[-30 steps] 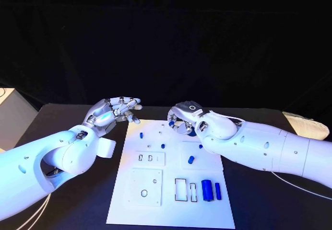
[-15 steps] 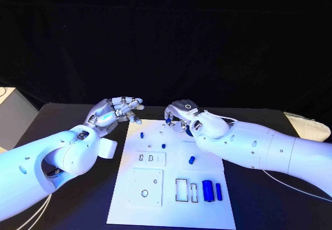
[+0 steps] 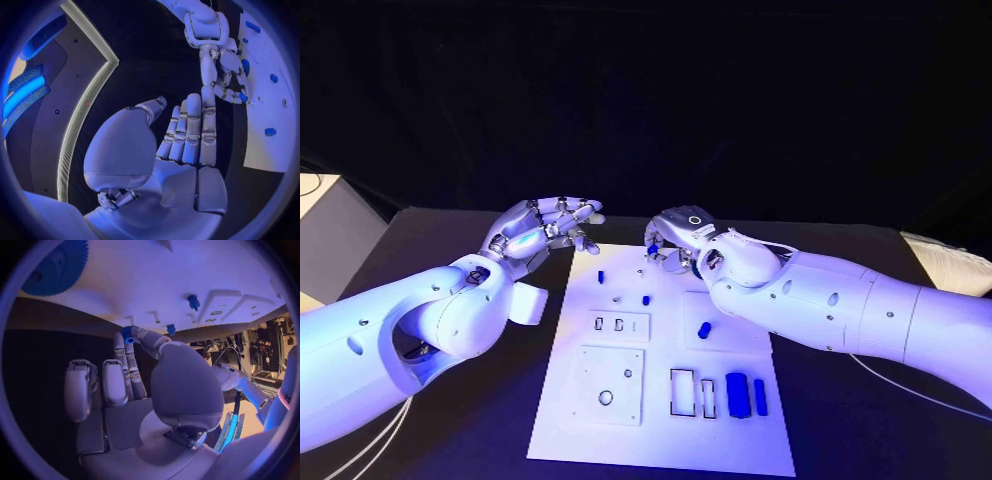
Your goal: Assemble the parts on the task board
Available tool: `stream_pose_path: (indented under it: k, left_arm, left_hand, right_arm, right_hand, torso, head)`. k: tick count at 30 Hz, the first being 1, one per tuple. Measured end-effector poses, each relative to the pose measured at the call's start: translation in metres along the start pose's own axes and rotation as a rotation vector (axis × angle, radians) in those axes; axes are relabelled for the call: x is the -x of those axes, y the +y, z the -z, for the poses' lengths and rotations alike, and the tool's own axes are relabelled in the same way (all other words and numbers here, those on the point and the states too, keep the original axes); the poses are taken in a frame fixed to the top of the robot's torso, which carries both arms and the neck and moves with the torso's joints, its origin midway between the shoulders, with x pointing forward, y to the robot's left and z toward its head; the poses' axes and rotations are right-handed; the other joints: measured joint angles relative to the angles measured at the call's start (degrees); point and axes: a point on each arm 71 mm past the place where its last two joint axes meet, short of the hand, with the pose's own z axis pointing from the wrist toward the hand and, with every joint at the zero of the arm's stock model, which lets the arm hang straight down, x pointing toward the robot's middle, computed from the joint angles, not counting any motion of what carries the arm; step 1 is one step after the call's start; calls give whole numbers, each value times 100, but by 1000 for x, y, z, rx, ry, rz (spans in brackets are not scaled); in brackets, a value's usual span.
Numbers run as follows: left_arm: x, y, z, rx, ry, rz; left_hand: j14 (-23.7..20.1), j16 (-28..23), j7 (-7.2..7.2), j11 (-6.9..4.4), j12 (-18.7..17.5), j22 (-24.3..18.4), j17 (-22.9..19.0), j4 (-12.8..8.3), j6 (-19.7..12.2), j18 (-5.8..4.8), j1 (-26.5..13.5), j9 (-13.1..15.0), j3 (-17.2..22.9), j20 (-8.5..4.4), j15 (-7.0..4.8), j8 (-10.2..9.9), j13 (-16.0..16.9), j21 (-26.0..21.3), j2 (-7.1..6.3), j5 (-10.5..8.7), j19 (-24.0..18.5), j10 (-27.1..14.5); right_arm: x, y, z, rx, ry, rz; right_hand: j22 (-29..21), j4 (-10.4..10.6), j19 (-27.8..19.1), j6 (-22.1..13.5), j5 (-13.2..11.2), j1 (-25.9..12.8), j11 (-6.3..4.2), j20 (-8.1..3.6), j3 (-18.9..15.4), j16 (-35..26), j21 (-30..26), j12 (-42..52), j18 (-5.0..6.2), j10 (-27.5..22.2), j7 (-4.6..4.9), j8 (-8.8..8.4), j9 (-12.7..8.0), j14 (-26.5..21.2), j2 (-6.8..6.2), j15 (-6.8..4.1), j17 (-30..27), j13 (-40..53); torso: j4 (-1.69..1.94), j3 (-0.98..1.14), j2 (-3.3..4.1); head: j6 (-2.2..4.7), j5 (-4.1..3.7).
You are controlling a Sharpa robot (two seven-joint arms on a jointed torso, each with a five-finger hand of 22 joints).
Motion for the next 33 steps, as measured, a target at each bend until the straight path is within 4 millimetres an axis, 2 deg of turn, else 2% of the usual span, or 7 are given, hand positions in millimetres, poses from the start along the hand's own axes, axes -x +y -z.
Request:
stream_pose_path:
  k: [15,22,33]
  left_arm:
    - [1,-1,0,-3,-1,-5]
    - [0,-2,0,-4,1,-6]
    - [-1,-3,0,-7,5,-6]
  left_hand:
    - [-21,0,0,0,22,13,0,0,0,1,0,5,0,21,21,0,6,0,0,0,-21,0]
    - [-21,0,0,0,22,13,0,0,0,0,0,5,0,21,21,0,6,0,0,0,-21,0]
    - [-21,0,0,0,22,12,0,0,0,0,0,4,0,21,21,0,5,0,0,0,-21,0]
  right_arm:
    - [0,6,1,16,2,-8]
    - [-1,6,0,13,6,-6]
    - [-3,4,-3,6,15,0]
  right_hand:
    - [-1,-5,0,-24,16,0,0,0,-7,0,0,0,0,0,4,19,8,0,0,0,6,8]
    - [-2,-7,0,-30,17,1,0,0,-10,0,0,0,0,0,9,18,12,0,-1,0,6,9]
    - [3,-12,0,-34,14,1,0,1,-16,0,0,0,0,0,12,15,29,0,-1,0,3,9]
  torso:
    - [-6,-9,4]
    - [3,-16,9]
    - [13,-22,21]
  head:
    - [-25,19]
    - [-25,10]
    - [-35,41]
